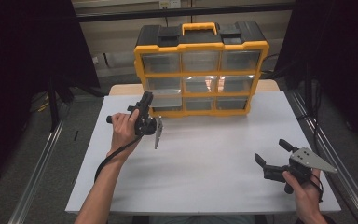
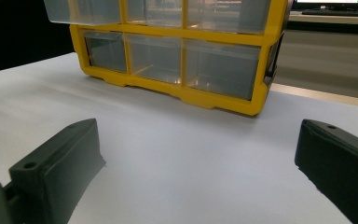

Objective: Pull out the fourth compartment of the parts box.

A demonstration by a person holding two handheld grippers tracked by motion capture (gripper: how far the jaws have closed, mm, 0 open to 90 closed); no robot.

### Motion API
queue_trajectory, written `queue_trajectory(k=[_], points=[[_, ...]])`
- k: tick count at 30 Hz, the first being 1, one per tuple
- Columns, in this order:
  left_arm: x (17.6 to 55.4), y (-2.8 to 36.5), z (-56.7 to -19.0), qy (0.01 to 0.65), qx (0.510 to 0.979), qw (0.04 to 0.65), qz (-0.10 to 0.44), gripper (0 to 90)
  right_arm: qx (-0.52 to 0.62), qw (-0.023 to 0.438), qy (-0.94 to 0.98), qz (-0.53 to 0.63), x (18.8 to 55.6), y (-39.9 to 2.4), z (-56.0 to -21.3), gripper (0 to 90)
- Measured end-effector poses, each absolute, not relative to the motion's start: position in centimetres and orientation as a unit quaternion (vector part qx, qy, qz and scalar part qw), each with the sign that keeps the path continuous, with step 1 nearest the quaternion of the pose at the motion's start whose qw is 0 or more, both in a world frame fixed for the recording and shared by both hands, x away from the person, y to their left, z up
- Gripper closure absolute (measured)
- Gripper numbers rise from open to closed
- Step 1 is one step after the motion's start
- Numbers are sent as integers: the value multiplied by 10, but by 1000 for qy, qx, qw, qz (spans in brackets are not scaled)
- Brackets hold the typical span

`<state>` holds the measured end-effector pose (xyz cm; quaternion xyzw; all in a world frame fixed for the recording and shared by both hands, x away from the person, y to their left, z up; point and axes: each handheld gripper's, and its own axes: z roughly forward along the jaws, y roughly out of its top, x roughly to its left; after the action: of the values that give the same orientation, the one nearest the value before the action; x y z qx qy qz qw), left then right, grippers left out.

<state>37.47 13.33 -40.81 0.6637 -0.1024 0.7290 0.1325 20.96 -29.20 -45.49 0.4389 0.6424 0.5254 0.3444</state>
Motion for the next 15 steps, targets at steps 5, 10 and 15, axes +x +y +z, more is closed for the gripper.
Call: queue_trajectory(k=[5,10,15], points=[[376,133,-410,-106,656,143,733,806,438,344,645,524,210,-292,-455,2],[373,134,-409,-99,667,130,727,806,440,344,642,524,210,-291,-455,2],[371,134,-408,-104,664,130,729,806,438,344,643,526,210,-292,-455,2]])
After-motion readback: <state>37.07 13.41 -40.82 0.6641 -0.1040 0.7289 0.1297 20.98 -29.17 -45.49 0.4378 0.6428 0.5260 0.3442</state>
